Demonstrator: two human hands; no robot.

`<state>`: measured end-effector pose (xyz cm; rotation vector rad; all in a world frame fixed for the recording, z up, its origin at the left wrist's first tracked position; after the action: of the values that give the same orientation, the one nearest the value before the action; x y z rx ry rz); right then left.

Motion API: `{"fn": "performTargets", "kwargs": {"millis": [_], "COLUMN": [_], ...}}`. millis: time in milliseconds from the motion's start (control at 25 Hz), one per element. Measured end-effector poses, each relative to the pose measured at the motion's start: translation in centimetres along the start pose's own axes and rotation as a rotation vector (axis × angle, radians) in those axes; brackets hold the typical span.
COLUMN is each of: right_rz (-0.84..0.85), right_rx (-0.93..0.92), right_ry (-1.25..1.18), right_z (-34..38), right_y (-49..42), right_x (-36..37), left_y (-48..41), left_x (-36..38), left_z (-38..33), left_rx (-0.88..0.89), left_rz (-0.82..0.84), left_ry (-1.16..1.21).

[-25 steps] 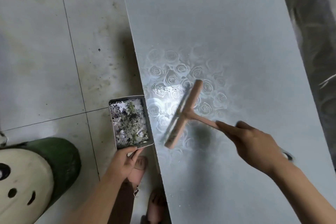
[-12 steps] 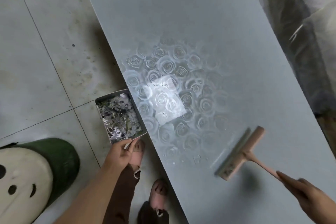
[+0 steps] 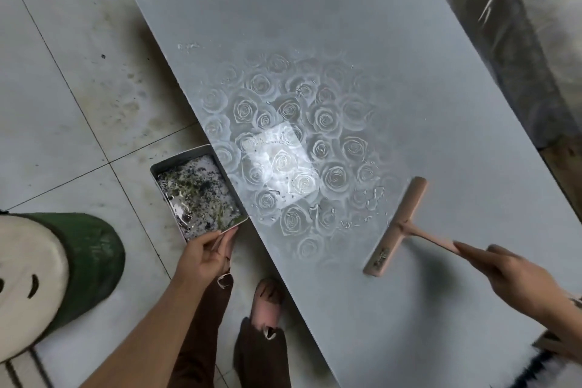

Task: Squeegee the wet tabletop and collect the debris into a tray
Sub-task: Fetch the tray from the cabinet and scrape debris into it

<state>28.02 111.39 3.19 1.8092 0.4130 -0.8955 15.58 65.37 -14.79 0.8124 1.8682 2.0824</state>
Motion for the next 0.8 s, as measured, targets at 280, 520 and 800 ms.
{"fn": "performTargets", "kwargs": {"millis": [280,520,800], "right_rz": [-0.063,-0.135,-0.177], "right_rx": [-0.110,-0.468,-0.306], "right_ry": [-0.120,-0.173,-0.090], "right_z": [-3.7,16.8,5.5], "right_y": [-1.0,-5.3,-4.7], "right_x": [2.2,-0.4,-4.5], "left_y": [0.1,-0.9,-1.4], "left_x": [-2.7,-3.2,-3.7], "left_z": [2.2,2.8,3.1], "left_rx": [0.059,0.071,0.050], "left_rz": [-0.064,-0.049,-0.004], "left_ry": [-0.070,-0.085,-0.047]}}
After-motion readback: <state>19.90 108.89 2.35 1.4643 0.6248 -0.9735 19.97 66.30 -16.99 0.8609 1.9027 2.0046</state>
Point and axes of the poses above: each hand's wrist, its own y-axis away from the middle knuckle, its own x-axis out of the palm, z = x × y, the point moved 8 cm from there along -y, towards the middle knuckle, and after that the axes turned 5 degrees about y, right-handed, at the moved point
